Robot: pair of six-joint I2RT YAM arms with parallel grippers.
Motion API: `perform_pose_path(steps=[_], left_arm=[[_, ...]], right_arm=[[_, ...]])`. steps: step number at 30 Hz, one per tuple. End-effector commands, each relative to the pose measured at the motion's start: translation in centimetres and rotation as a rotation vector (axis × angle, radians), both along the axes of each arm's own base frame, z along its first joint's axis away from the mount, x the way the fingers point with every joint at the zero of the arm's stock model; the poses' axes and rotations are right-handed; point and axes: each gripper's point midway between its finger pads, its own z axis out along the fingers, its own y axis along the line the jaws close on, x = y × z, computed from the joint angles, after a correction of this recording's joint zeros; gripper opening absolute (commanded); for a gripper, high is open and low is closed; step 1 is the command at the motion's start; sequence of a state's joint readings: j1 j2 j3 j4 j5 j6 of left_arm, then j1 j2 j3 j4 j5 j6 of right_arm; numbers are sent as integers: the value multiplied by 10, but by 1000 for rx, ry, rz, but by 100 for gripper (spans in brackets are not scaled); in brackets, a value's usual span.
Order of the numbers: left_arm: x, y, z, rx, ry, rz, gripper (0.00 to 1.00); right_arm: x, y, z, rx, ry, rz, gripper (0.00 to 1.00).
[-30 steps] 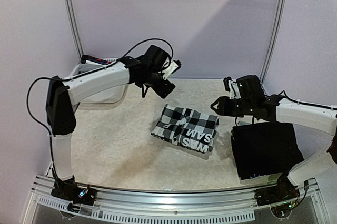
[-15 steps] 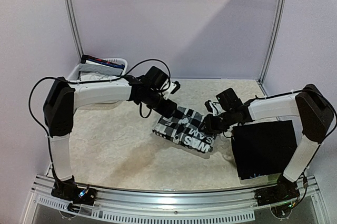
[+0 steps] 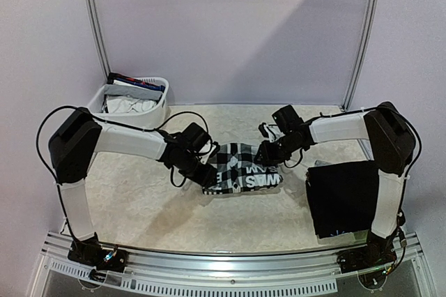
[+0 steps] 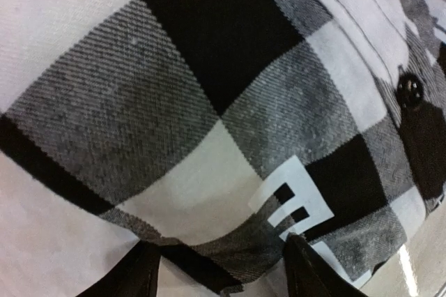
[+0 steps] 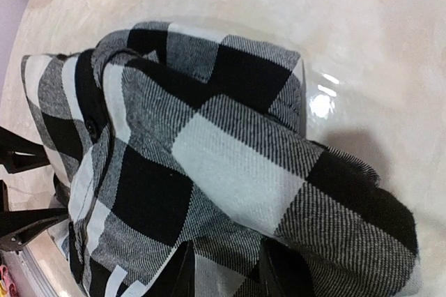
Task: Fold and stack the mixed laundry pile
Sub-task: Adjust the square-folded shirt at the center of the board.
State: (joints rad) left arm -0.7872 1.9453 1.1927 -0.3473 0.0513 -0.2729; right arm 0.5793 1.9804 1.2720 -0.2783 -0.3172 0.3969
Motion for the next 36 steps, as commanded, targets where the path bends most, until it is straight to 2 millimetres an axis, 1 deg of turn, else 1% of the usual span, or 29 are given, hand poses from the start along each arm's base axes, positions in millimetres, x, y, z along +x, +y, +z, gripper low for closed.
perform_pose_path(steps=[1,3,4,6,8,10,11,12,14,15,16,17,18,19,20,21,22,24,25,27,28,30,34,36], left_arm=[[-9,9,26,-52,-46,62,63],[-11,13,39,-68,-76,67,63],[-8,18,45,-57,-110,82,64],[-3,19,61,-70,-159,90,66],[0,17,77,-98,-198,81,68],[4,12,91,-121,-236,70,70],[7,10,97,-126,-253,67,70],[11,8,101,-129,-268,66,70],[17,2,107,-134,-285,58,70],[20,-2,108,-141,-288,54,71],[23,-7,109,-145,-290,45,70],[25,-11,108,-148,-287,37,70],[28,-15,108,-151,-287,32,69],[31,-19,107,-153,-286,27,69],[34,-23,106,-154,-288,21,68],[37,-26,106,-156,-288,17,68],[40,-30,105,-159,-287,13,67],[46,-38,106,-172,-285,1,66],[49,-41,101,-168,-277,-2,66],[54,-46,98,-174,-276,-7,65],[58,-48,97,-177,-277,-4,64],[59,-56,94,-204,-264,-27,63],[66,-61,87,-201,-257,-31,61],[68,-61,83,-198,-253,-26,60]], right_arm=[[10,1,0,-35,-12,54,32],[14,6,11,-19,-26,64,32],[15,8,17,-13,-33,68,33],[17,10,32,-1,-55,71,34],[16,10,47,7,-79,71,37],[12,10,67,22,-113,66,40],[9,10,72,22,-124,65,42],[4,11,83,29,-145,67,44],[-8,12,94,35,-169,73,47],[-14,12,95,36,-172,73,48],[-20,10,106,46,-196,69,48],[-26,8,110,52,-205,66,49],[-32,6,109,58,-204,57,50],[-37,3,117,77,-220,52,50],[-43,0,115,86,-215,43,50],[-47,-2,118,101,-223,34,50],[-52,-4,116,116,-213,22,50],[-62,-7,119,151,-218,12,50],[-66,-9,115,164,-206,4,50],[-76,-12,112,182,-192,1,49],[-81,-15,105,188,-174,-3,49],[-90,-16,101,212,-161,6,49],[-101,-16,94,240,-129,15,47],[-101,-12,90,247,-117,19,46]])
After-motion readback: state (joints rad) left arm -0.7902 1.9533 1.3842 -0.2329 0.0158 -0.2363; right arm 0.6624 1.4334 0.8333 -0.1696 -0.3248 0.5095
